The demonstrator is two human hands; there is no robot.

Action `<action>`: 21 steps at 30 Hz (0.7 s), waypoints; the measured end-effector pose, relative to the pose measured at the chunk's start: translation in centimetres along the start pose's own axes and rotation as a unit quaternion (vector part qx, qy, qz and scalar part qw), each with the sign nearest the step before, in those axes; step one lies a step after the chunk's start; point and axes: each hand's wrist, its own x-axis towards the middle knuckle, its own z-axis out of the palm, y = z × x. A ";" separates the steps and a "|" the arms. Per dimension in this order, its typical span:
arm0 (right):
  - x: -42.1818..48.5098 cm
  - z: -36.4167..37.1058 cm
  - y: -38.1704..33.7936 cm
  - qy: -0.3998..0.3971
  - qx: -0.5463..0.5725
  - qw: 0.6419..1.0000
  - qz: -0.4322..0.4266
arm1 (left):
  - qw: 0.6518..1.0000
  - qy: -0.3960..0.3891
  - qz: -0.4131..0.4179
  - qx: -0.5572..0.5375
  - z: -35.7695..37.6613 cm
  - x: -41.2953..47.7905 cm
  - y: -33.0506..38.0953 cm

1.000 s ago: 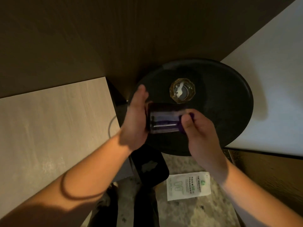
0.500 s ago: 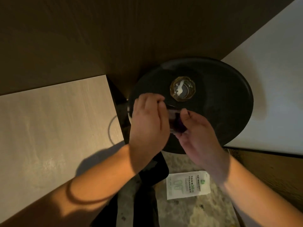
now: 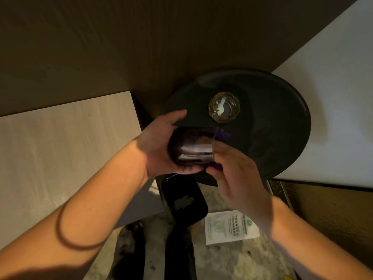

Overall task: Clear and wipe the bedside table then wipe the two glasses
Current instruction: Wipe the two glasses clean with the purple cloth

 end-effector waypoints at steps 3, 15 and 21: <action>0.4 0.4 -0.9 0.042 0.073 0.992 0.091 | 0.992 0.098 0.070 0.022 1.7 0.5 -0.7; 4.1 -2.3 -2.2 0.068 0.565 0.661 0.490 | 0.700 0.073 0.609 0.365 -1.1 2.8 -5.6; 0.9 0.0 -1.5 0.028 0.102 0.988 0.114 | 0.998 -0.021 0.058 -0.030 -0.4 0.3 -1.1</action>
